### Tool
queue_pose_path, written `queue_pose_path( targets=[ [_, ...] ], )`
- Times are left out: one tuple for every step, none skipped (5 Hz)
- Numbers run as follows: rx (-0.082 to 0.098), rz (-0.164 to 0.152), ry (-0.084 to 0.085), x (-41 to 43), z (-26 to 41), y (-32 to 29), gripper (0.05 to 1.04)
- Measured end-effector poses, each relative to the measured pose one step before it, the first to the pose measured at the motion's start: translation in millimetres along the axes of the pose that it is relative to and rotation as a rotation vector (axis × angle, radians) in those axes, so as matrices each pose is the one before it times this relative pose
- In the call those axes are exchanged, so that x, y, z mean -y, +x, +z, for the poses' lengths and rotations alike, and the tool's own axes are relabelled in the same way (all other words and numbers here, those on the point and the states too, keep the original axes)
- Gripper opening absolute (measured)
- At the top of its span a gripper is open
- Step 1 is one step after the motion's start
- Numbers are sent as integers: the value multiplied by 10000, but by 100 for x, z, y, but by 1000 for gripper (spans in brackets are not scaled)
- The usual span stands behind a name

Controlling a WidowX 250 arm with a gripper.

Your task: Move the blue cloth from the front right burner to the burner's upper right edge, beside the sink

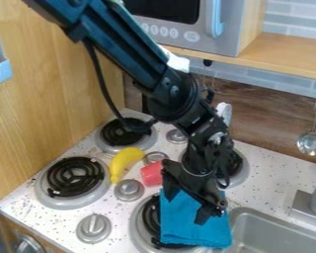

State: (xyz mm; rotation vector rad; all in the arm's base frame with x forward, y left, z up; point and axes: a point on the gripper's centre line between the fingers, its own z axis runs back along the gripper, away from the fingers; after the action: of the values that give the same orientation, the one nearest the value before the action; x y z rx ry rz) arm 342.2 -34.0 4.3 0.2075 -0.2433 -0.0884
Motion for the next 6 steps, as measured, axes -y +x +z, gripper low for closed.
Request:
queue_pose_path(
  targets=[
    [60,178,-76,388,-710,1043,1001],
    [-126,21,55,169,-535,459,1001],
    [-447,59,96,297,-1486,-66,1001],
    [-165,29,-2,177,-531,438,1001],
    [-150,38,203,25,-577,777,1001],
    [-121,85,-185,677,-711,1068,1002]
  ],
)
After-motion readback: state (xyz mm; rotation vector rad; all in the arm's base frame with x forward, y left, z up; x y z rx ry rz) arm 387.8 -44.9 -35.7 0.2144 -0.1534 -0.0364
